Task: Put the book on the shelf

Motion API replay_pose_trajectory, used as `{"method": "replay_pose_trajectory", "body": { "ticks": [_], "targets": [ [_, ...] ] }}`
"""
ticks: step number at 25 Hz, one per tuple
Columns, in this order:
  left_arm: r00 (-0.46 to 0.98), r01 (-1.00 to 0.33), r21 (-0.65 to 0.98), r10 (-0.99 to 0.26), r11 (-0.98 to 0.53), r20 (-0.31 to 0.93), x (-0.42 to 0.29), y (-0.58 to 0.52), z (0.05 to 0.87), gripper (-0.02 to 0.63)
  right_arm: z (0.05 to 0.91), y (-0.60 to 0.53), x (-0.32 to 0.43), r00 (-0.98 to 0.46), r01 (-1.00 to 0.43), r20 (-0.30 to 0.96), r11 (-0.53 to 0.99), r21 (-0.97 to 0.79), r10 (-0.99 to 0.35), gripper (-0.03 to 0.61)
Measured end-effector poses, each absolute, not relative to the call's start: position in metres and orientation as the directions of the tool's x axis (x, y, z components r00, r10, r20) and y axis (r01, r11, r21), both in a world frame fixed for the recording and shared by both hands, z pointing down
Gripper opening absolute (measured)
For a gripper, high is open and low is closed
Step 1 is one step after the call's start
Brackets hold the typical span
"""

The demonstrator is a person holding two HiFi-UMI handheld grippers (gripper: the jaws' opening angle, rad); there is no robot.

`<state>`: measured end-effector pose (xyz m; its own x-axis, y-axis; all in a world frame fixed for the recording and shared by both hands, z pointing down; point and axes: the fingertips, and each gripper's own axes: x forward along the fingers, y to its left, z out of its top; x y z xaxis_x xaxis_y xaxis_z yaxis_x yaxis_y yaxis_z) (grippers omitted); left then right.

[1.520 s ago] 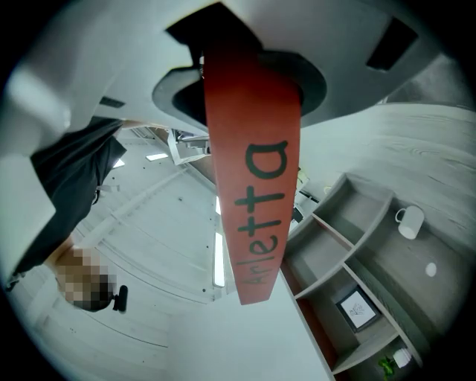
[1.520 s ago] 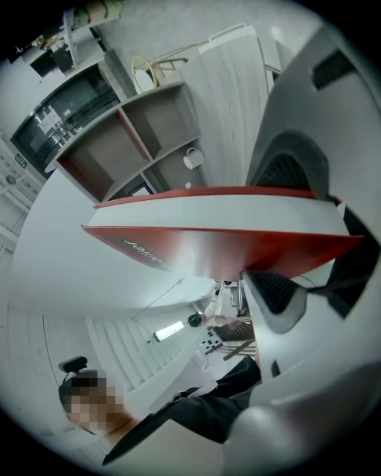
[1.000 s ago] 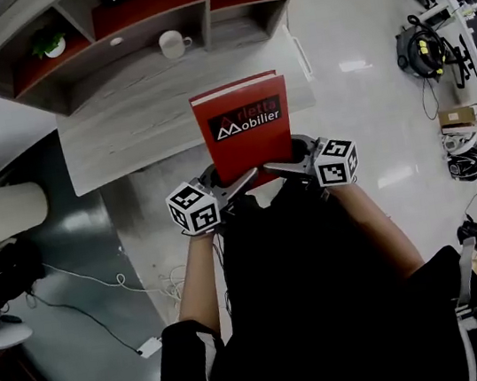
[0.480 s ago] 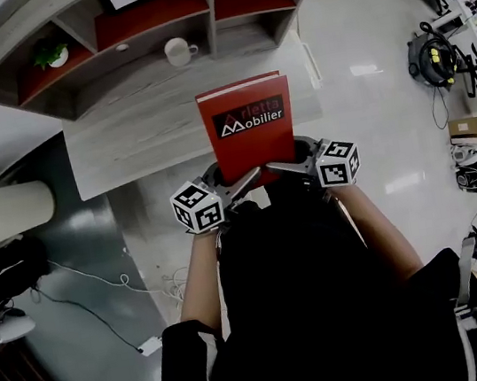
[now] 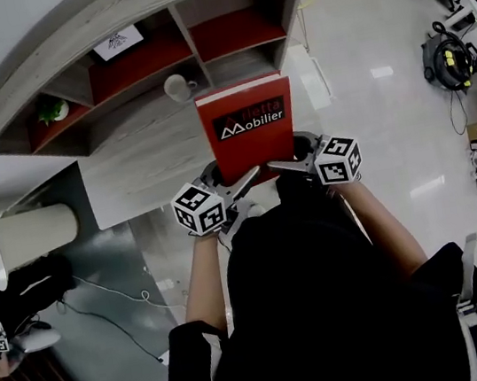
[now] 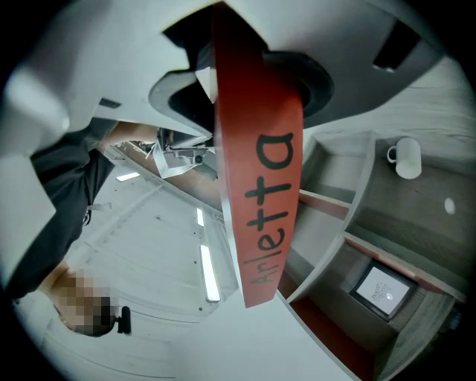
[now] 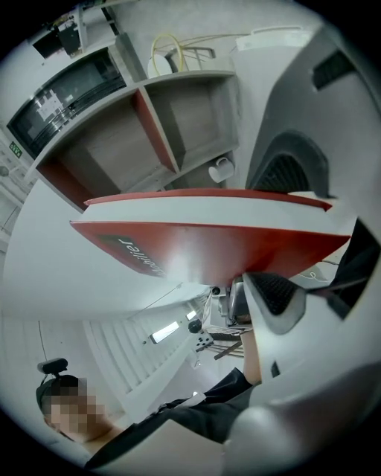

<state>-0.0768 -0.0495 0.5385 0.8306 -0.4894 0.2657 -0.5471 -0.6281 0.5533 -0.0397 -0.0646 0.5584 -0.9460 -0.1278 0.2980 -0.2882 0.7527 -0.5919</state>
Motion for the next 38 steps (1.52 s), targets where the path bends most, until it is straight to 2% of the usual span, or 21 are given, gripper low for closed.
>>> {"method": "replay_pose_trajectory", "body": {
  "ticks": [8,20,27,38],
  "targets": [
    [0.789,-0.611,0.49,-0.526,-0.621,0.317,-0.052,-0.13,0.536,0.224,0.554,-0.146,-0.015,-0.953,-0.262,0.282,0.783,-0.564,-0.115,0.31],
    [0.623,-0.776,0.389,-0.703,-0.497,0.343,-0.061,-0.209,0.526,0.287,0.538,-0.228,-0.016,-0.968,-0.177,0.242,0.872,-0.457,-0.07,0.304],
    [0.559,-0.82,0.371,-0.751,-0.437,0.352,-0.075,-0.254,0.526,0.318,0.532,-0.274,-0.024,-0.957,-0.209,0.271,0.896,-0.391,-0.105,0.304],
    [0.545,-0.833,0.341,-0.755,-0.437,0.364,-0.083,-0.3,0.524,0.336,0.53,-0.319,-0.025,-0.925,-0.318,0.317,0.881,-0.351,-0.208,0.31]
  ]
}}
